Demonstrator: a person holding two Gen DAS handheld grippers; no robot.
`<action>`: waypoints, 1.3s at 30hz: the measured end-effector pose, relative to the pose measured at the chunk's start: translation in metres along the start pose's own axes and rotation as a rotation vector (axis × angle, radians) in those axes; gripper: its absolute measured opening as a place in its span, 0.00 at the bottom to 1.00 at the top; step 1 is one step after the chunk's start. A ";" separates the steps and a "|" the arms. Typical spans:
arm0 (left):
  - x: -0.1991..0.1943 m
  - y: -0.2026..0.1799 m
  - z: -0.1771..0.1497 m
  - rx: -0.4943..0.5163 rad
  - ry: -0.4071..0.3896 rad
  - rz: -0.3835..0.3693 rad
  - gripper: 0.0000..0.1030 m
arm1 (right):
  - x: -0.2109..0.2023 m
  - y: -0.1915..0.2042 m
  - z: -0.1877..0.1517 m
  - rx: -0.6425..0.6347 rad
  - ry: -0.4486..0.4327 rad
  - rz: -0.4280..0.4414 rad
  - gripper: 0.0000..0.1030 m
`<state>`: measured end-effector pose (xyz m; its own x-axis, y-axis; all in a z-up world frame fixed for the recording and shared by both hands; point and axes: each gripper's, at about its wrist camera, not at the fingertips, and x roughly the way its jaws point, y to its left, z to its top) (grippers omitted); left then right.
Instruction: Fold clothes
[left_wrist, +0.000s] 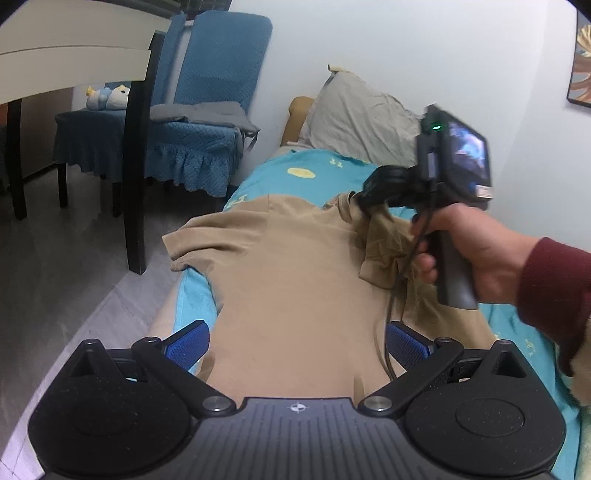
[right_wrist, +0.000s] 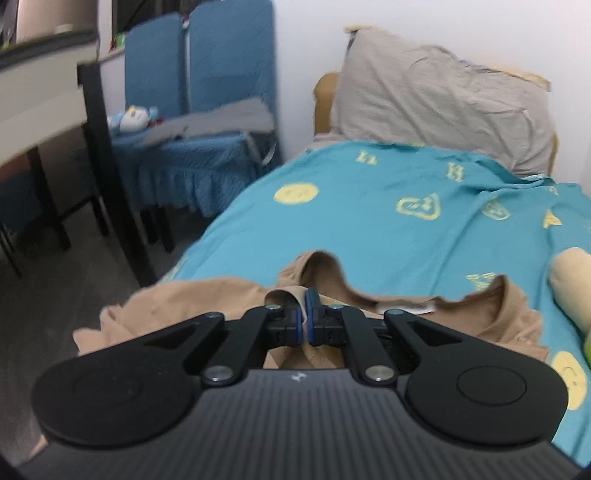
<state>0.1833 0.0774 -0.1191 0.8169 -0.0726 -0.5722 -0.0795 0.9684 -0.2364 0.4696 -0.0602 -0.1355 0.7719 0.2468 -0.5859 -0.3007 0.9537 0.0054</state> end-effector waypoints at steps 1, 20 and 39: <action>0.000 0.000 0.000 -0.001 0.003 0.004 0.99 | 0.005 0.003 -0.003 -0.010 0.014 -0.007 0.06; -0.028 -0.038 -0.001 0.118 -0.078 0.044 1.00 | -0.159 -0.004 -0.033 0.191 -0.072 0.036 0.86; -0.102 -0.050 -0.026 0.114 -0.045 -0.041 0.97 | -0.371 -0.020 -0.143 0.390 -0.167 -0.065 0.86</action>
